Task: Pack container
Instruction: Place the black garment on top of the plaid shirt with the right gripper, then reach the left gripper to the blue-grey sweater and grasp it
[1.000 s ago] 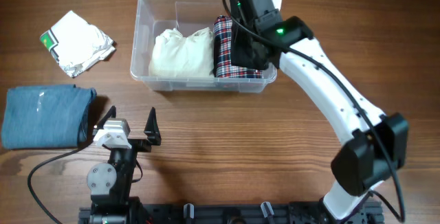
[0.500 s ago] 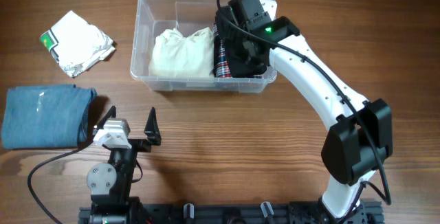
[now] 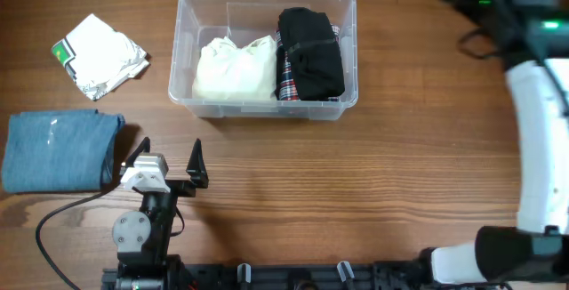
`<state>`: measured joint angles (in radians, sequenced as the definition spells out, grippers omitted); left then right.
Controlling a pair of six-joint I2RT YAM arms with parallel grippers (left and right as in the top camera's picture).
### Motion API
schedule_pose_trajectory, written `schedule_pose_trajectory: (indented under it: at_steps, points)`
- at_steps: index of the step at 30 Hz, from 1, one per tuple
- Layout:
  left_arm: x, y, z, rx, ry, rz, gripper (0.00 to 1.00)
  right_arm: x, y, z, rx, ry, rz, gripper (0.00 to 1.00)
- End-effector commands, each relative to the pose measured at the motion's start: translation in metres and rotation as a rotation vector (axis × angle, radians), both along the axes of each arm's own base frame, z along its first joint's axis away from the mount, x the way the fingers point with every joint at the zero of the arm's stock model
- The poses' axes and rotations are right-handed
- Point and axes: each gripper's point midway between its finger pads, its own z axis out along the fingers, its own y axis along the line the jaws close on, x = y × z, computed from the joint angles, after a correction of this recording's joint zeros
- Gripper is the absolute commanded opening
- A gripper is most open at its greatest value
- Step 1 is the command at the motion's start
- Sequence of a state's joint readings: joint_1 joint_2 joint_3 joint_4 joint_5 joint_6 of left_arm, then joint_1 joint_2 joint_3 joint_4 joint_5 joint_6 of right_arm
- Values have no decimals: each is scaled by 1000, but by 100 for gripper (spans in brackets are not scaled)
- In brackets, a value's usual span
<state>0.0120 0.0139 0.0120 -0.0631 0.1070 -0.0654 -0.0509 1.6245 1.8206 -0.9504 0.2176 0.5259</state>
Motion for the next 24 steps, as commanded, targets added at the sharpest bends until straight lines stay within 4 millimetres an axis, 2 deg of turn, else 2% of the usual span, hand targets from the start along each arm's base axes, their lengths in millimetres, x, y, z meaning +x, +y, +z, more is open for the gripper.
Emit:
schedule_pose_trajectory:
  at_steps: [1,2,5,7,9,15,18,20,24]
  points:
    - [0,-3,-2,-3,1,-18,100,-16,-67,-14,56,37,-143,100]
    - [0,-3,-2,-3,1,-18,100,-23,-88,-22,68,54,-200,100]
    - [0,-3,-2,-3,1,-17,100,-38,-120,-44,117,93,-319,100]
    - [0,-5,2,-4,-15,-24,100,-39,-122,-51,135,107,-343,100]
    - [-2,-15,3,-8,-18,-87,100,-40,-122,-54,138,120,-343,100]
    - [-5,-22,11,-176,24,-118,100,-48,-119,-60,146,160,-346,100]
    - [-6,-22,33,-193,102,-111,100,-48,-119,-60,146,160,-345,100]
    - [0,-23,56,-200,204,-105,100,-48,-119,-60,146,160,-345,100]
    - [20,-41,115,-241,524,-179,100,-48,-119,-60,146,160,-346,100]
